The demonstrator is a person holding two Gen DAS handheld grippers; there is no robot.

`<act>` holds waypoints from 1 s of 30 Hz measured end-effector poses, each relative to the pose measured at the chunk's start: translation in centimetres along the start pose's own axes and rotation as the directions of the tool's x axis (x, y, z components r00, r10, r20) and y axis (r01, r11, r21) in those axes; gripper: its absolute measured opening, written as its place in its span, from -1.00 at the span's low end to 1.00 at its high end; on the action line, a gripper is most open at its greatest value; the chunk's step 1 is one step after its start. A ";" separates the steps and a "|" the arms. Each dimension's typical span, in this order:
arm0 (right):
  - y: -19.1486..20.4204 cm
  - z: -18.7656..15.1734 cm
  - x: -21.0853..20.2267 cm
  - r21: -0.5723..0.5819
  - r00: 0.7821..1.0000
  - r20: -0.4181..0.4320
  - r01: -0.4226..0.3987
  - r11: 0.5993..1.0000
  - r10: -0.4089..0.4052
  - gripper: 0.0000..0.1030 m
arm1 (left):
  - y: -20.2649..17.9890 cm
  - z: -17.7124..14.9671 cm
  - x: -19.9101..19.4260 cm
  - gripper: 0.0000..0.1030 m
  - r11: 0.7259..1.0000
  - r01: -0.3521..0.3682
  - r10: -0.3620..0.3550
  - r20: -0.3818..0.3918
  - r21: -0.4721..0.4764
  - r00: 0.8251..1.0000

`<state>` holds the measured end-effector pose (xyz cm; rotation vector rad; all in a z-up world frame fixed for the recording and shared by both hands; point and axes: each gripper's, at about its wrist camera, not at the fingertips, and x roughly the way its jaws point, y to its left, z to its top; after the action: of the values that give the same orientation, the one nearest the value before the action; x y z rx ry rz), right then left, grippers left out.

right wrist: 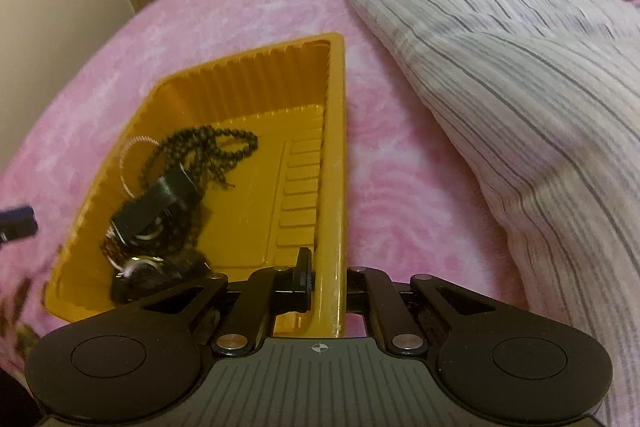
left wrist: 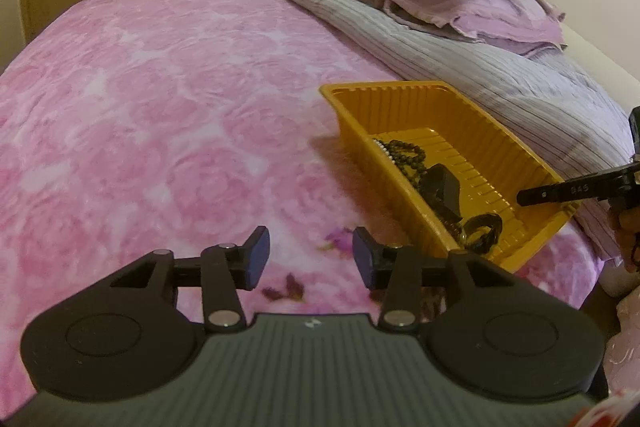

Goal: Organize jewelry
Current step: 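Set the tray down on the bedspread with the right gripper and open it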

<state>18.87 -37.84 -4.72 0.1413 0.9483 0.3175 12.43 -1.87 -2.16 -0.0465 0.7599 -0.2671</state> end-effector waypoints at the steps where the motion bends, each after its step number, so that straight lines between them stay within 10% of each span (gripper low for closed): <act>1: -0.1 0.0 -0.2 0.005 1.000 0.007 -0.009 1.000 0.009 -0.90 | 0.1 -0.2 -0.3 -0.15 1.000 -0.008 0.008 0.003 -0.006 1.000; 5: -0.3 -0.3 -1.1 0.029 0.999 0.025 -0.034 0.999 0.033 -0.85 | 0.6 -1.0 -1.4 0.18 0.999 -0.031 0.032 0.009 -0.029 0.999; 9: -1.0 -0.7 -2.1 0.079 0.997 0.066 -0.043 0.996 0.037 0.21 | 1.3 -1.8 -2.7 0.31 0.997 -0.049 0.050 0.008 -0.062 0.999; 20: 3.4 -2.7 -7.7 0.129 0.984 0.158 0.065 0.990 -0.085 0.26 | 1.8 -3.7 -5.7 0.92 0.984 -0.119 0.119 -0.009 -0.134 0.993; 30: 12.2 -6.5 -7.1 0.017 0.998 0.053 0.040 0.999 -0.041 0.35 | 0.8 -5.4 -7.4 0.99 0.965 -0.154 0.146 -0.054 -0.214 0.988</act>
<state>7.22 -28.79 0.10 0.1442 0.8998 0.2674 3.80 1.04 -1.20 -0.1904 0.8235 -0.0395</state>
